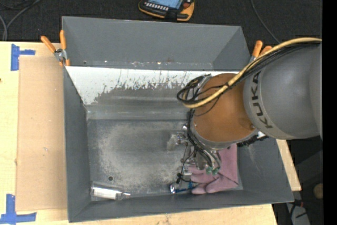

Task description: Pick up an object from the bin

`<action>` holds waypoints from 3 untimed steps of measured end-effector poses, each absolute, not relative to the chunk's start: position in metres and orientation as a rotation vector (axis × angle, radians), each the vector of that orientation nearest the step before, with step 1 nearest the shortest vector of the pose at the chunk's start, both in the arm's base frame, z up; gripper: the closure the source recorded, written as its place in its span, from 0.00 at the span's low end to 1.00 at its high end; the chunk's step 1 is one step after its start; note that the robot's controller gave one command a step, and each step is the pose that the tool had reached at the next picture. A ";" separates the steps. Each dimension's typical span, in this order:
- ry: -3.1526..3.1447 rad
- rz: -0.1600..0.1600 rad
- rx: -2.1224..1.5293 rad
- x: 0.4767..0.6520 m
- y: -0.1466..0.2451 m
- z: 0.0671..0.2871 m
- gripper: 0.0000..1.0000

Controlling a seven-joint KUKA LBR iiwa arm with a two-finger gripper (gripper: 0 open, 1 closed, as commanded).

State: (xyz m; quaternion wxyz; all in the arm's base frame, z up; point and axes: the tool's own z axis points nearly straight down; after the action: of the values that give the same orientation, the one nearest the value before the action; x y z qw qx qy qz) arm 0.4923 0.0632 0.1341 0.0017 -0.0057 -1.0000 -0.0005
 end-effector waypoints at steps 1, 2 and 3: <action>-3.138 -0.002 -0.018 0.492 0.063 0.134 0.00; -3.140 -0.001 0.024 0.495 0.062 0.132 0.00; -3.117 -0.001 0.291 0.509 0.060 0.145 0.00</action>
Offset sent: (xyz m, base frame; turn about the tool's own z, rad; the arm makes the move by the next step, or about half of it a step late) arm 0.0276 -0.0254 -0.0336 -0.1977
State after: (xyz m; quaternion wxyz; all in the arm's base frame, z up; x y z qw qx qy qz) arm 0.5091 0.0601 0.1455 0.0054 0.0929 -0.9957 -0.0004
